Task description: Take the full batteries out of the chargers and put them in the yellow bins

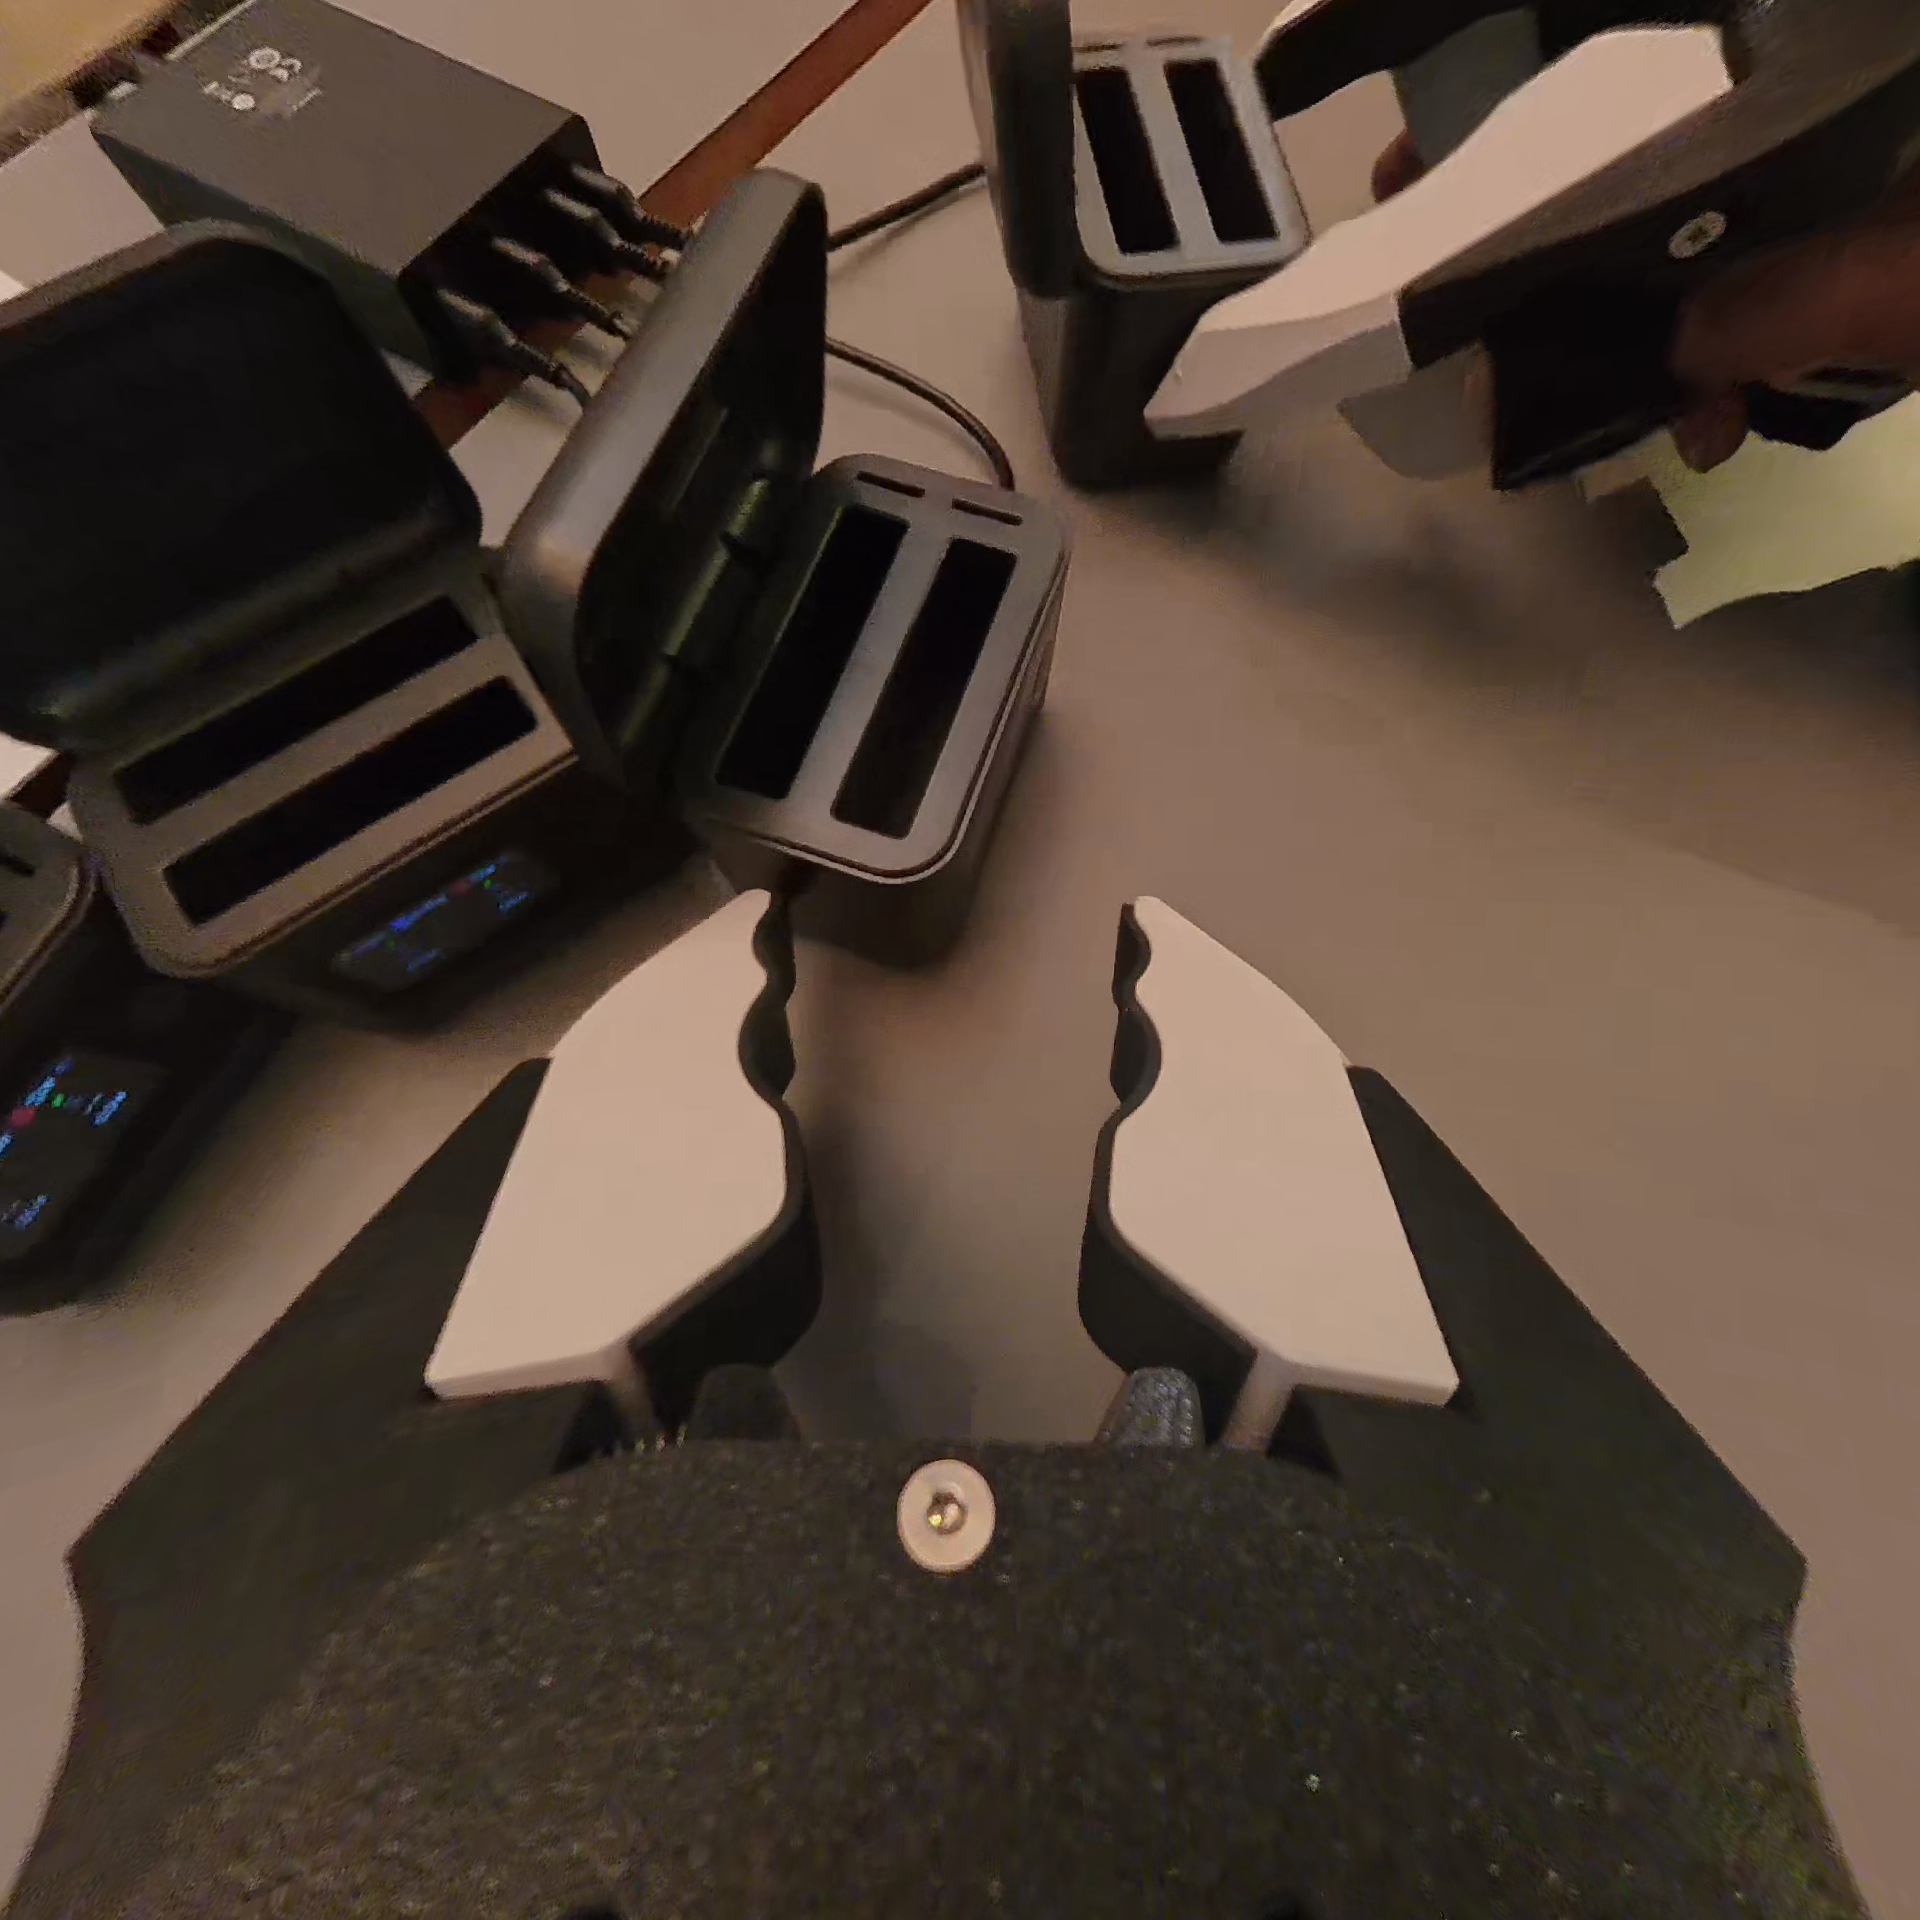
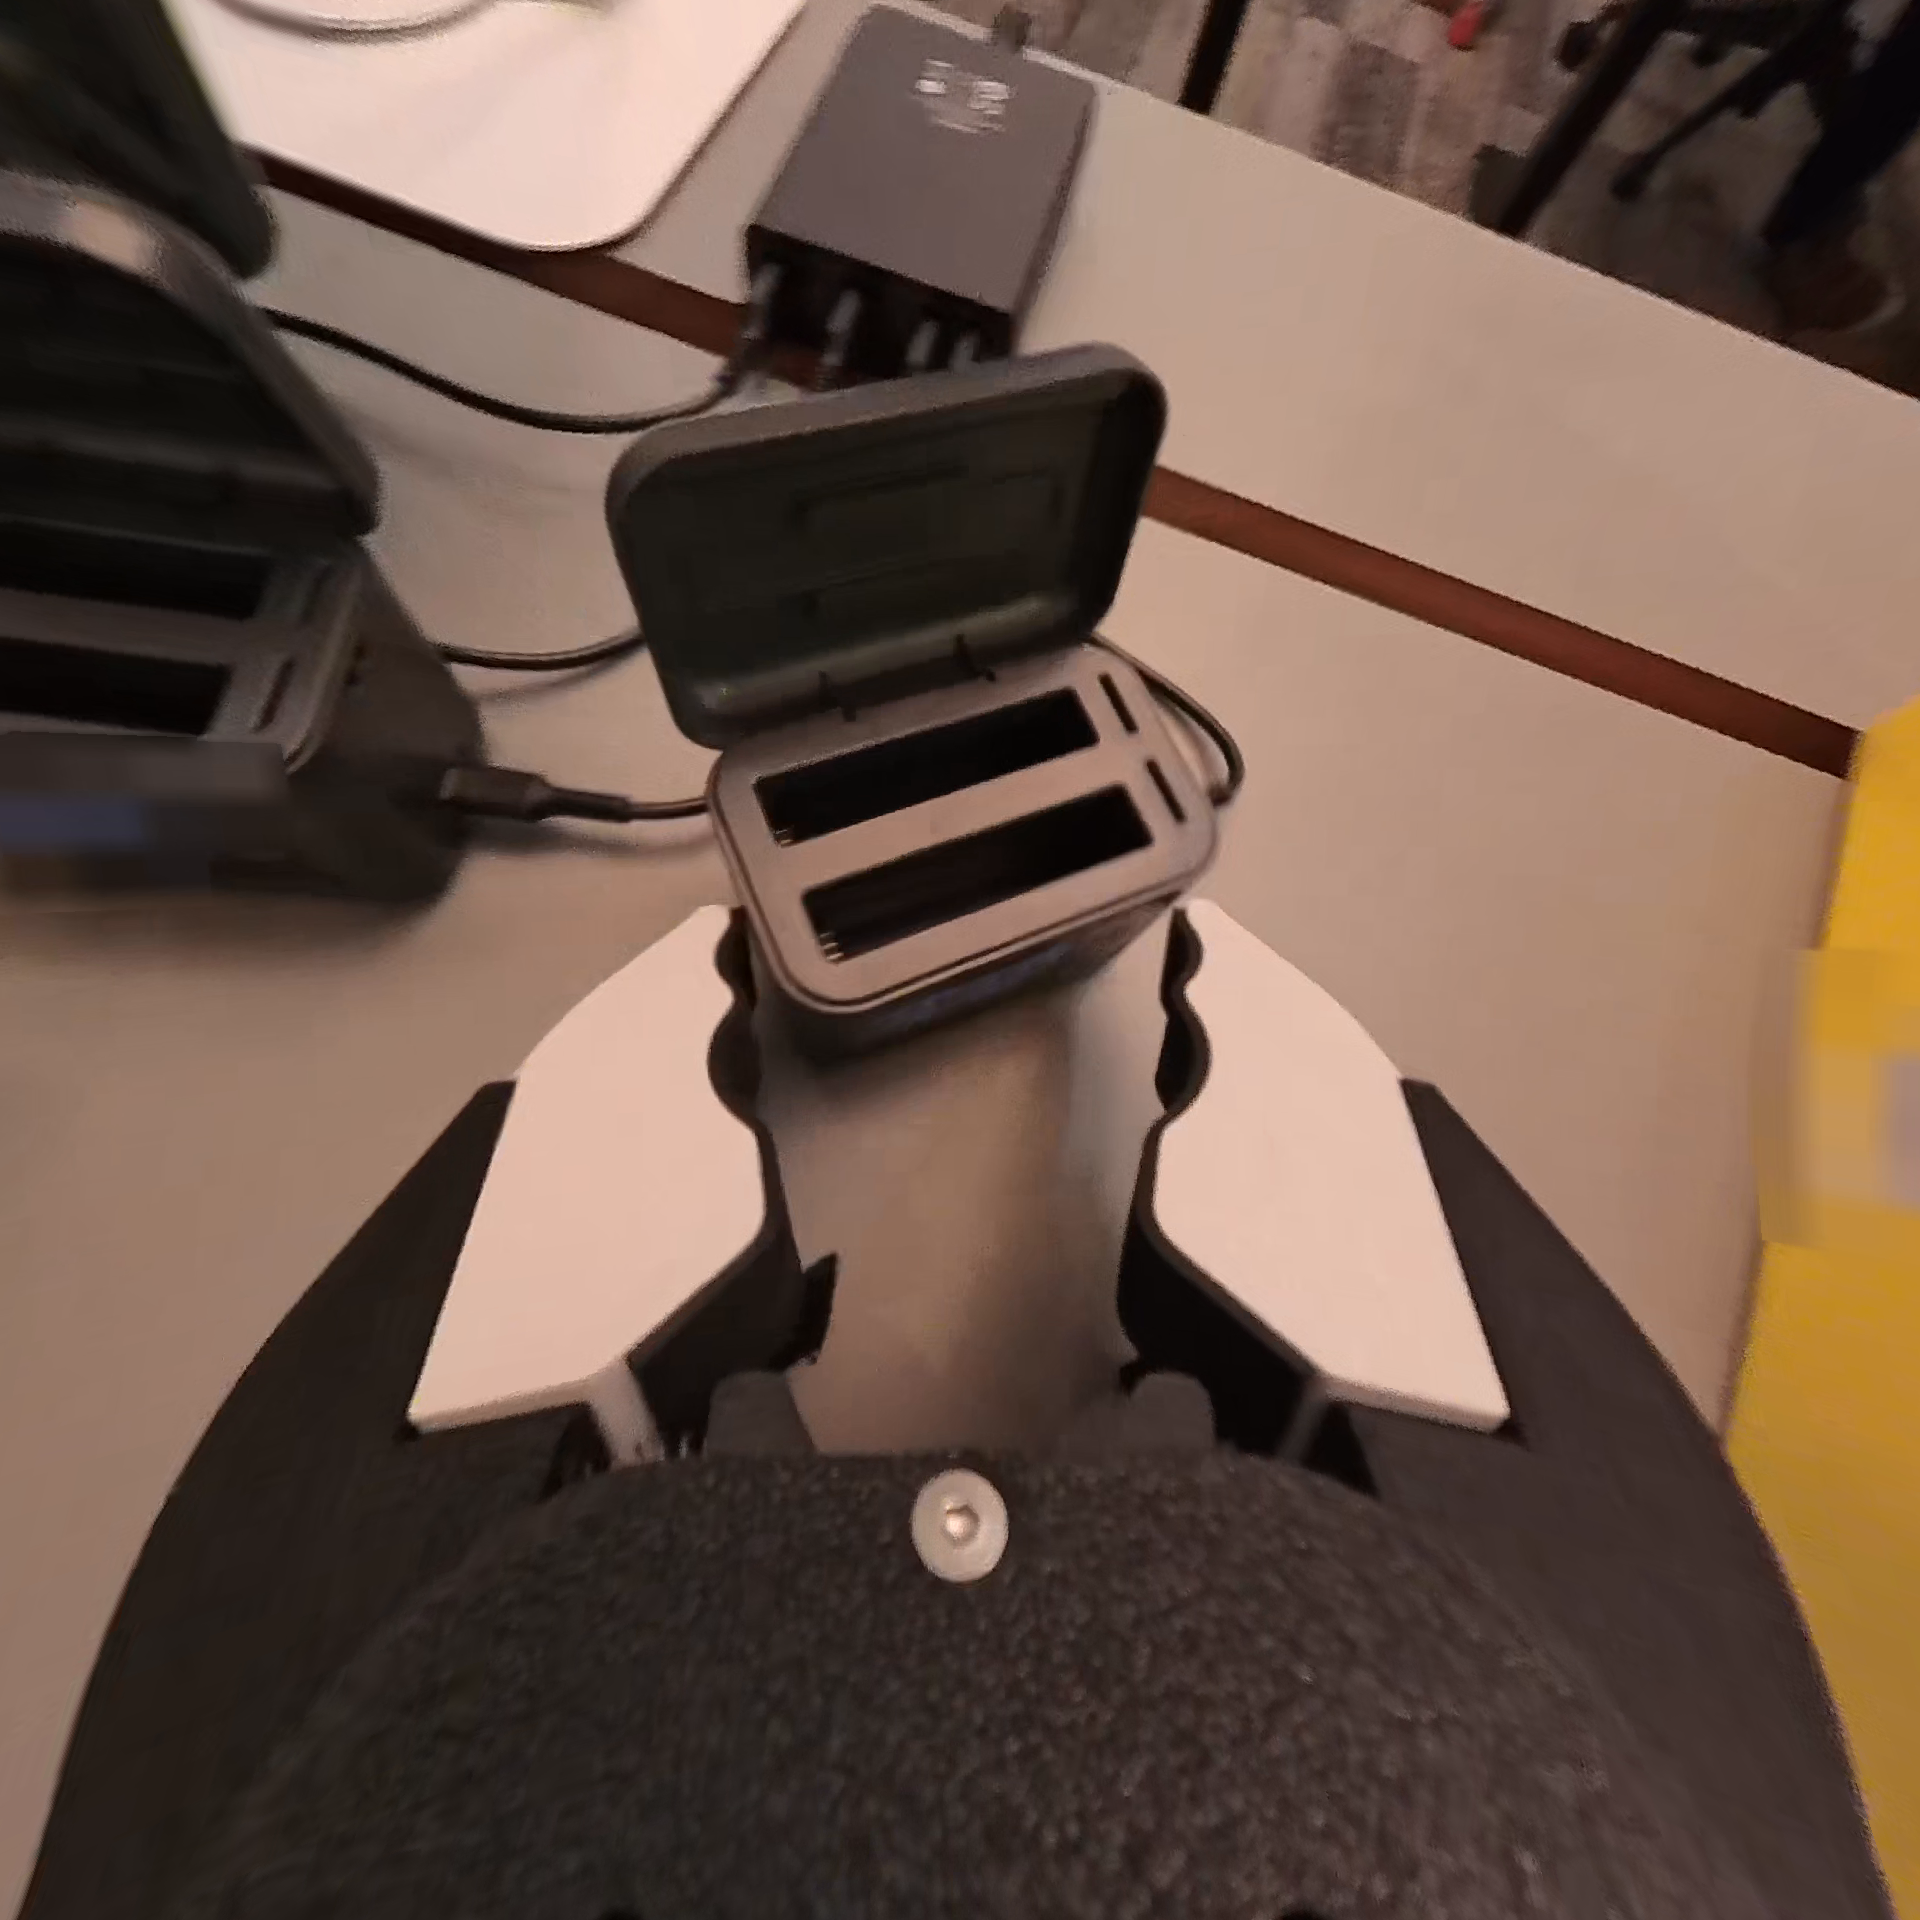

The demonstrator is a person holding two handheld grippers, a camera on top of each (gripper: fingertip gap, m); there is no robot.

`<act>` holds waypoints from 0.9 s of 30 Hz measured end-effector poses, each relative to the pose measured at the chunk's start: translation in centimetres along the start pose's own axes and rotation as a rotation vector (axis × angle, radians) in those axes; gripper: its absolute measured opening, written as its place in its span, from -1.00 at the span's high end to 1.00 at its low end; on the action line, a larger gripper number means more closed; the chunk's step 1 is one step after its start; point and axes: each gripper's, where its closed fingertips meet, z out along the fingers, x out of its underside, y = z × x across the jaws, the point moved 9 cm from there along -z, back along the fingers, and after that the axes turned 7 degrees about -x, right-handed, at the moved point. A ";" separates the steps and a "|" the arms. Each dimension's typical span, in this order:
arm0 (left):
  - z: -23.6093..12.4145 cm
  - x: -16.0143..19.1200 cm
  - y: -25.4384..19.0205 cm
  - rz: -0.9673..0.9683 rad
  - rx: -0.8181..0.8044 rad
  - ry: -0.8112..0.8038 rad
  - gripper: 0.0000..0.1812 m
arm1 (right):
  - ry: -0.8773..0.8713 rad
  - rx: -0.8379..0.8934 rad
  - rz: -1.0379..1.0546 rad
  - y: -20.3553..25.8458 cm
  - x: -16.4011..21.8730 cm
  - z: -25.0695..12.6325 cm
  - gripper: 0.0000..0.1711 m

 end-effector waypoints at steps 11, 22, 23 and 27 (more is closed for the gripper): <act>1.9 -1.1 -0.6 0.010 -0.002 -0.013 0.35 | 0.000 -0.156 0.000 -2.0 -0.1 -0.8 -0.06; 2.1 -1.5 -0.4 -0.010 0.012 -0.078 0.35 | 0.348 -0.397 -0.442 -3.4 -4.0 2.0 -0.29; 2.0 -1.4 -0.4 -0.003 0.016 -0.077 0.35 | 0.358 -0.380 -0.430 -3.5 -3.9 2.3 -0.21; 1.6 -1.1 -0.2 0.005 0.010 -0.073 0.36 | 0.293 -0.322 -0.252 -3.5 -4.0 2.6 -0.07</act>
